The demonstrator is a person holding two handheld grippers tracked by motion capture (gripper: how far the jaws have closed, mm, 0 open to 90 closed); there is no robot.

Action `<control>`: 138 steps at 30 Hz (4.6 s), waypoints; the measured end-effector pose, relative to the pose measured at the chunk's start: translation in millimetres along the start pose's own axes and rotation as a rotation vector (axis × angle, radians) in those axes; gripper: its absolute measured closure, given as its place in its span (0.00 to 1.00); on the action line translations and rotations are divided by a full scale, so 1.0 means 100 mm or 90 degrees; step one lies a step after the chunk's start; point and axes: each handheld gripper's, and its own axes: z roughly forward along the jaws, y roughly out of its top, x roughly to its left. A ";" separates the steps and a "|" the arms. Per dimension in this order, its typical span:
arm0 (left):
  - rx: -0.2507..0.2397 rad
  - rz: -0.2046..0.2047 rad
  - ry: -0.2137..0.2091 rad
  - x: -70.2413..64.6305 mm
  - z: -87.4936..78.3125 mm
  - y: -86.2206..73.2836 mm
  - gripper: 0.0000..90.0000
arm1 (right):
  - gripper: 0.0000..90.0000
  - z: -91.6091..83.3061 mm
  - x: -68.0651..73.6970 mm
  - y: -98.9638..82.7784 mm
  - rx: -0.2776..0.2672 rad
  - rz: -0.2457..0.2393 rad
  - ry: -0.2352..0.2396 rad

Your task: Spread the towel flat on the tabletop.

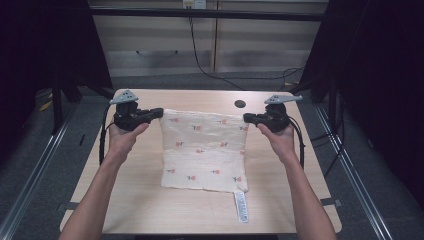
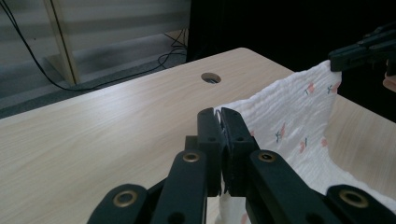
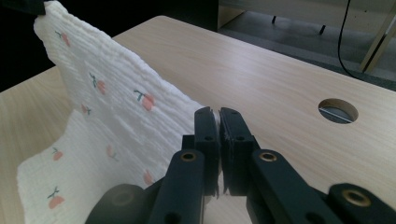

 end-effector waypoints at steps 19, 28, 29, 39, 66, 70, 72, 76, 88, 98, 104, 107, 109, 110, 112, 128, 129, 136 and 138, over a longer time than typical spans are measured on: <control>0.024 0.008 -0.034 -0.12 -0.10 -0.50 0.97 | 0.95 -0.16 0.20 -0.39 0.012 -0.025 0.037; 0.043 0.023 -0.041 -0.24 -0.20 -0.69 0.97 | 0.95 -0.29 0.40 -0.61 0.027 -0.047 0.059; 0.051 0.023 -0.041 -0.25 -0.19 -0.73 0.97 | 0.95 -0.29 0.41 -0.64 0.032 -0.047 0.059; 0.095 0.049 -0.055 -0.38 -0.27 -0.96 0.97 | 0.94 -0.33 0.49 -0.91 0.054 -0.034 0.075; 0.162 0.039 -0.112 -0.54 -0.26 -1.47 0.87 | 0.90 -0.38 0.65 -1.30 0.117 -0.025 0.088; 0.132 0.022 -0.112 -0.50 -0.32 -1.40 0.79 | 0.86 -0.38 0.65 -1.28 0.114 -0.024 0.087; 0.121 0.013 -0.100 -0.47 -0.34 -1.36 0.77 | 0.86 -0.36 0.64 -1.25 0.112 -0.025 0.084; 0.120 0.008 -0.091 -0.41 -0.25 -1.26 0.73 | 0.86 -0.28 0.60 -1.19 0.112 -0.023 0.079; 0.191 0.005 -0.062 -0.24 0.40 -1.21 0.84 | 0.91 0.18 0.46 -1.05 0.135 -0.018 0.069; 0.213 0.048 -0.059 -0.38 0.22 -1.39 0.86 | 0.89 0.34 0.48 -1.19 0.183 -0.018 0.056; 0.225 0.069 -0.037 -0.50 0.00 -1.47 0.86 | 0.89 0.34 0.66 -1.21 0.190 -0.046 0.075; 0.213 0.056 -0.035 -0.53 -0.04 -1.52 0.86 | 0.89 0.31 0.74 -1.23 0.204 -0.058 0.079; 0.210 0.049 -0.044 -0.53 -0.05 -1.53 0.86 | 0.89 0.29 0.74 -1.23 0.206 -0.057 0.083; 0.209 0.048 -0.046 -0.53 -0.06 -1.53 0.86 | 0.88 0.29 0.73 -1.23 0.205 -0.055 0.083; 0.207 0.045 -0.047 -0.52 -0.07 -1.54 0.86 | 0.87 0.26 0.70 -1.21 0.188 -0.053 0.084; 0.197 0.031 -0.062 -0.49 -0.08 -1.56 0.85 | 0.73 0.42 0.36 -1.15 0.174 -0.009 0.055; 0.197 0.030 -0.062 -0.49 -0.08 -1.56 0.85 | 0.73 0.42 0.37 -1.15 0.175 -0.009 0.054; 0.197 0.026 -0.062 -0.49 -0.08 -1.56 0.83 | 0.81 0.43 0.41 -1.15 0.178 -0.039 0.054; 0.196 0.024 -0.060 -0.49 -0.08 -1.56 0.83 | 0.88 0.43 0.43 -1.16 0.180 -0.045 0.060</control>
